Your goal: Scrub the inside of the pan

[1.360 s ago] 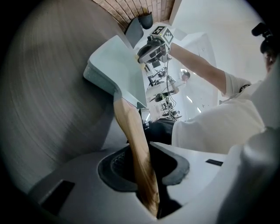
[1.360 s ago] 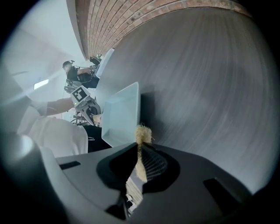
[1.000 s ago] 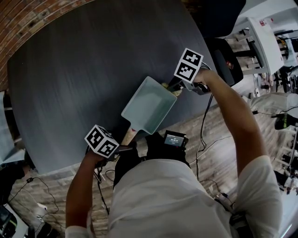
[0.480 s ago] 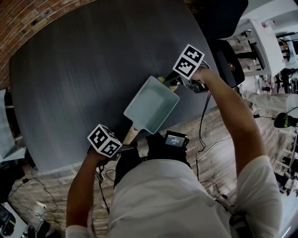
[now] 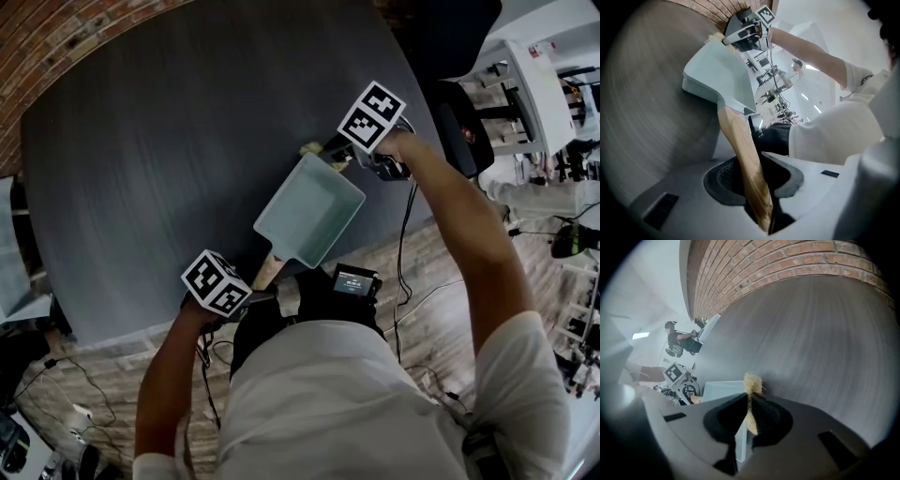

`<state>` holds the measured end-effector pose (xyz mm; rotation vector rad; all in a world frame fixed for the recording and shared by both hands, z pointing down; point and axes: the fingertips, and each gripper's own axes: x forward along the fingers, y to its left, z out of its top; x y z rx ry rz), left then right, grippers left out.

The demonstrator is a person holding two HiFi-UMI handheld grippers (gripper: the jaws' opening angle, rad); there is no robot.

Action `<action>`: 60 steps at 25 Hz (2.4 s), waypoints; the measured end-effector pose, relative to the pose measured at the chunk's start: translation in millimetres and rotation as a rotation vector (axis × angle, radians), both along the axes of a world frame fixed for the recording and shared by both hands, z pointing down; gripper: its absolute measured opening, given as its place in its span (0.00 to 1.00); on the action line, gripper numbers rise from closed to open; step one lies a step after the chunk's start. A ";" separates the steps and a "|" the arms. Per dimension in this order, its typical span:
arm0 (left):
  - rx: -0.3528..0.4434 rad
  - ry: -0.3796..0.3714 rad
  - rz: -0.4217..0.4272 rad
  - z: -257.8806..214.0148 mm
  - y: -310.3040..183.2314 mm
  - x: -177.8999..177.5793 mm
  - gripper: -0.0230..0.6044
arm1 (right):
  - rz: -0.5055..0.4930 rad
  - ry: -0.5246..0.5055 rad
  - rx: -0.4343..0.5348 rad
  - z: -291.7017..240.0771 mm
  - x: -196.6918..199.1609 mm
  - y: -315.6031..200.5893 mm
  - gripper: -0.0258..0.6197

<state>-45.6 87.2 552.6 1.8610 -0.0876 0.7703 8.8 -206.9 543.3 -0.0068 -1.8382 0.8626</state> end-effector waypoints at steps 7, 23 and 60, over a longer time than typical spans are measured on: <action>0.009 0.003 -0.025 0.7 -0.8 1.1 0.21 | 0.040 -0.065 0.142 -9.3 -22.4 -18.2 0.09; 0.019 -0.006 -0.131 1.8 -9.3 7.8 0.20 | -0.117 0.012 0.327 3.6 -58.7 -5.6 0.09; 0.099 -0.034 -0.265 4.8 -31.2 7.8 0.17 | -0.231 -0.037 0.103 -1.1 -105.9 111.9 0.10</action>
